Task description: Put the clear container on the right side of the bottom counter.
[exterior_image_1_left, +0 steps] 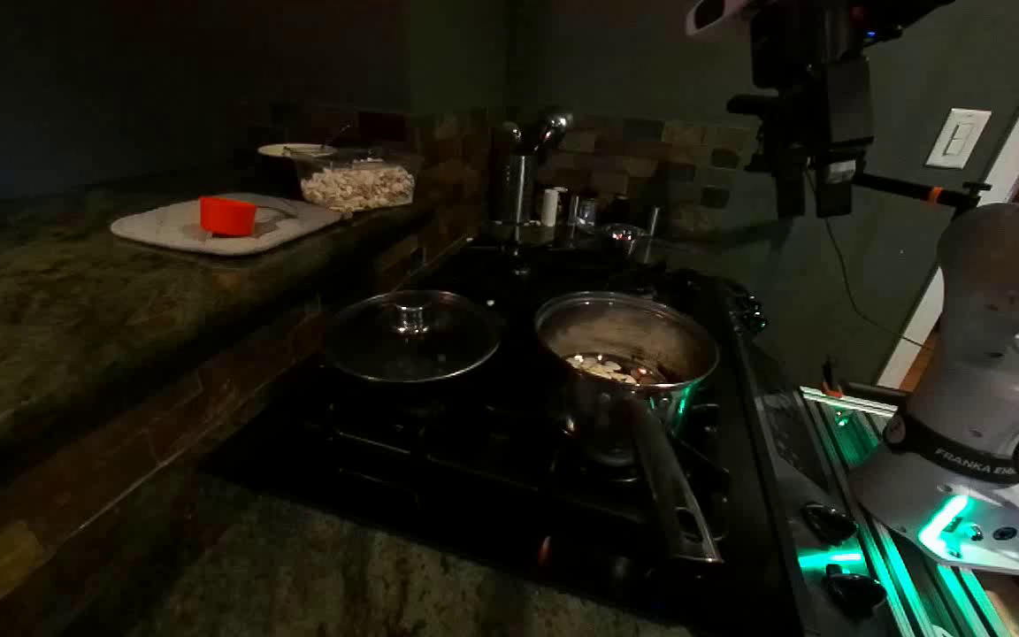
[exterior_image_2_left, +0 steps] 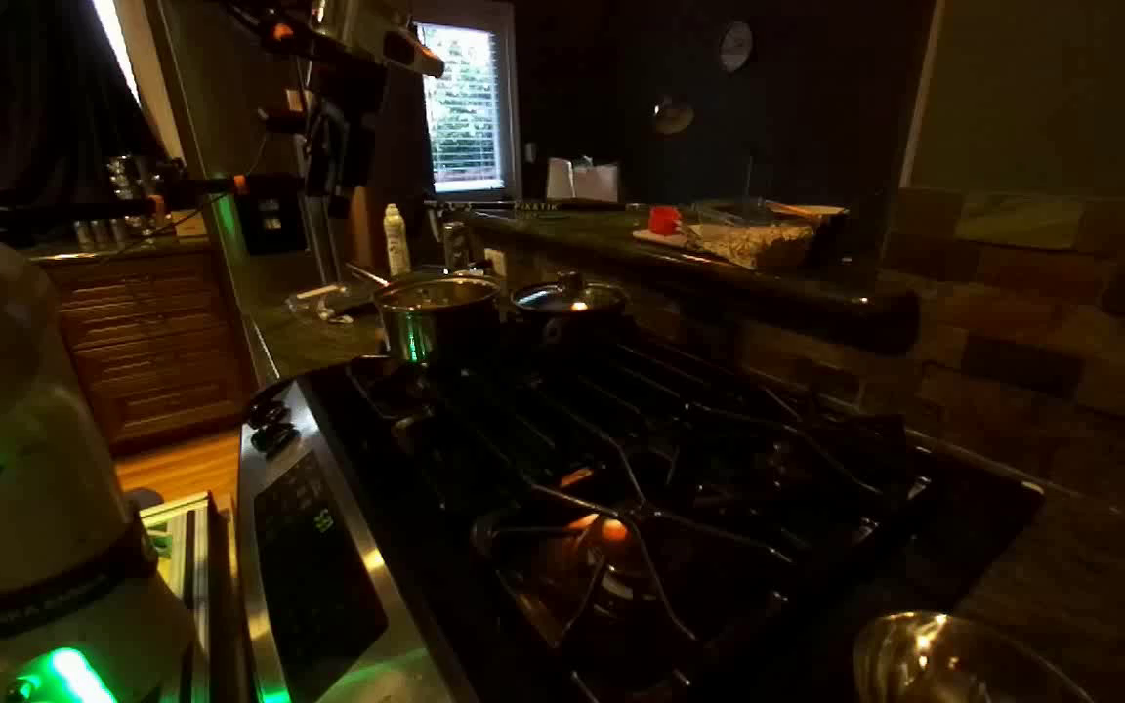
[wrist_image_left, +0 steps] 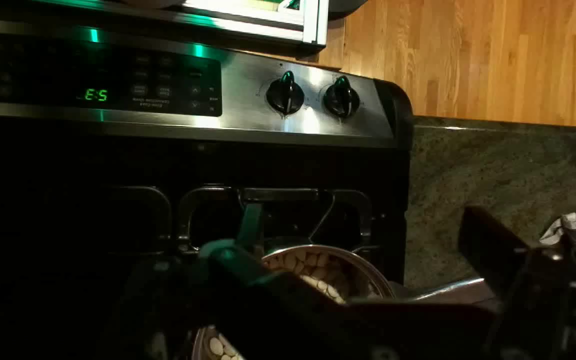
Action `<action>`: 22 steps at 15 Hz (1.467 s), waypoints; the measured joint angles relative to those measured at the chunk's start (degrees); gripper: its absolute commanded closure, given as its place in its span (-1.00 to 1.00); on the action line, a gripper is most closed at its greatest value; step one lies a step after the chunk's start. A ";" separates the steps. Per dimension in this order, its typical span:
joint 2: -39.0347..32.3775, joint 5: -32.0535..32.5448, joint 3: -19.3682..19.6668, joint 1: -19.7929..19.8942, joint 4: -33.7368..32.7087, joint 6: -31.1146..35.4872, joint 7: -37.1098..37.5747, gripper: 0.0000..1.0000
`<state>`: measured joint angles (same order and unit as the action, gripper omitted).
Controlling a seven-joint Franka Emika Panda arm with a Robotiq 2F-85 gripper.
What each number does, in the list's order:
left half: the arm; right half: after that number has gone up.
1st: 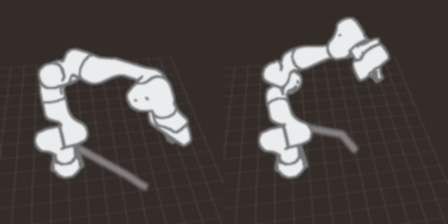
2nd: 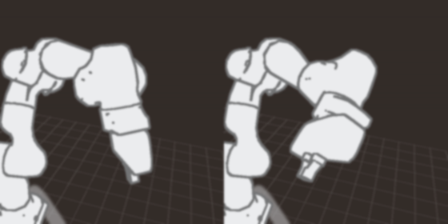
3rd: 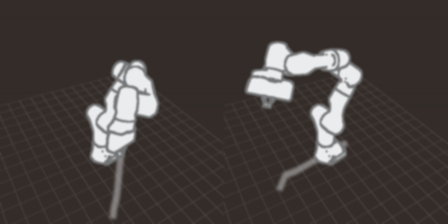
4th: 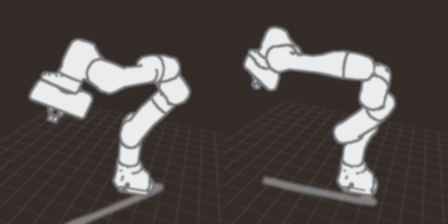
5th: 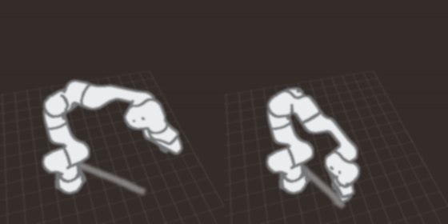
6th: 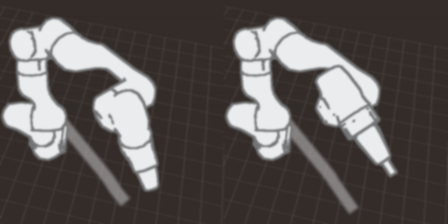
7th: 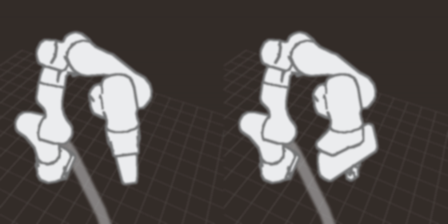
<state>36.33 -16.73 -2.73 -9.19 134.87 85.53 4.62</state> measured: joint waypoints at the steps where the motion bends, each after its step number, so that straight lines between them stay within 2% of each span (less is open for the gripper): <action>1: 0.00 0.00 0.00 0.00 0.00 0.00 0.00 -1.00; 13: -0.08 0.00 -0.29 0.77 -0.22 0.65 -0.52 -1.00; 18: -3.69 0.16 0.77 4.74 -6.25 4.78 -0.64 -1.00; 22: -10.66 0.90 2.00 8.24 -13.48 12.41 -0.62 -1.00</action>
<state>25.67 -15.83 -0.72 -0.96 121.39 97.94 4.00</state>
